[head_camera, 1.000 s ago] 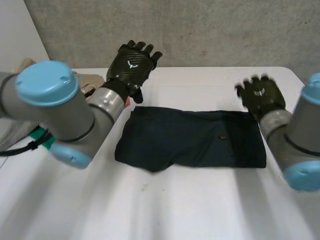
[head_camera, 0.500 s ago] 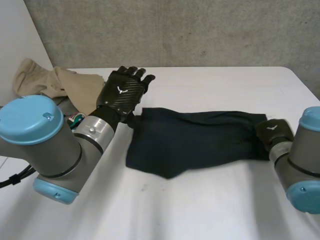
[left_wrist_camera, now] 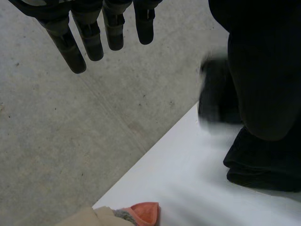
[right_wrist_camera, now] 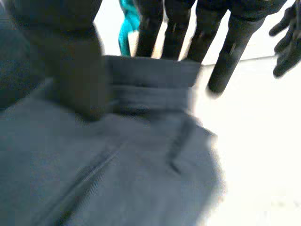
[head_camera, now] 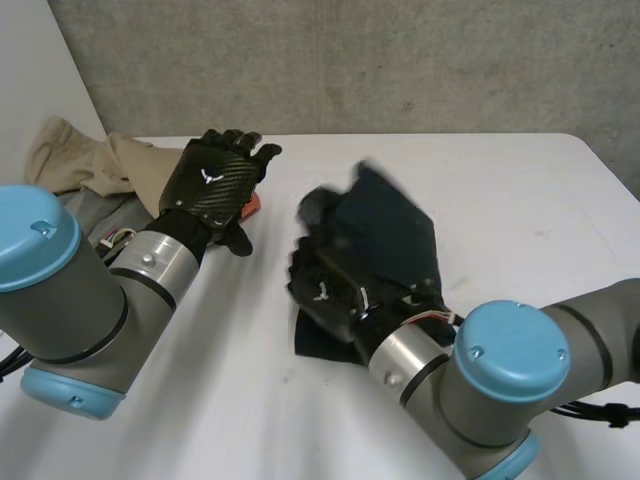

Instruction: Fold the laundry.

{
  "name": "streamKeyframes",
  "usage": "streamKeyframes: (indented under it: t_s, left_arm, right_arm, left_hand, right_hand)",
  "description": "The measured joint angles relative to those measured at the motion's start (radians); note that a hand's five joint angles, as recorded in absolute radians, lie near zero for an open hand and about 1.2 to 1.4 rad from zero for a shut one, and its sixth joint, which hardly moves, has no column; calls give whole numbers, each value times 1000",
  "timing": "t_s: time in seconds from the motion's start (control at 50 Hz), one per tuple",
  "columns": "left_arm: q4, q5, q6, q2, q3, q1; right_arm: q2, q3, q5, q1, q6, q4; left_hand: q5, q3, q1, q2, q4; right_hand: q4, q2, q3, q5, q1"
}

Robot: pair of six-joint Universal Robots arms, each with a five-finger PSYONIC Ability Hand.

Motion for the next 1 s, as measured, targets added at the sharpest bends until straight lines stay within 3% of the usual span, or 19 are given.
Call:
streamKeyframes:
  t_s: [0.04,0.08,0.14,0.22,0.32,0.5,0.64,0.72,0.86,1.0]
  left_arm:
    - [-3,-2,0,-1,4,0]
    - [-4,-2,0,-2,10,-2]
    - [-7,-4,1,-8,31,-9]
    - [-20,-8,-1,-27,82,-35]
    - [-60,-11,-18,-79,169,-90]
    - [-236,-14,-70,-311,396,-200]
    - [-454,-81,-61,-516,570,-202]
    - [-599,-113,-58,-582,639,-181]
    - [-682,-111,-76,-495,623,-156]
    - [-549,-45,-142,-242,489,-130]
  right_arm:
    - [-12,-4,-14,-1,64,-2]
    - [-37,-5,-13,-13,145,-5]
    - [-96,-5,14,-49,331,-2]
    - [-188,-22,80,-139,723,61]
    - [-185,-100,112,-237,994,278]
    - [26,-335,89,-320,1034,710]
    - [161,-445,75,-326,1030,822]
    - [183,-468,123,-320,985,848]
    - [69,-417,202,-308,894,798]
    - [-142,-258,305,-300,808,596]
  left_hand:
    - [0,0,0,0,0]
    - [0,0,0,0,0]
    - [0,0,0,0,0]
    - [0,0,0,0,0]
    - [0,0,0,0,0]
    - [0,0,0,0,0]
    - [0,0,0,0,0]
    - [0,0,0,-7,0]
    - [0,-5,0,-22,0]
    - [-1,-5,0,-22,0]
  right_hand:
    - [-317,-325,-330,-308,-329]
    - [-421,-409,-429,-408,-407]
    - [-444,-419,-451,-424,-407]
    - [-444,-419,-451,-424,-407]
    - [-444,-419,-451,-424,-407]
    - [-444,-419,-451,-424,-408]
    - [-444,-419,-451,-424,-407]
    - [-444,-419,-451,-424,-408]
    - [-444,-419,-451,-424,-408]
    - [-444,-419,-451,-424,-407]
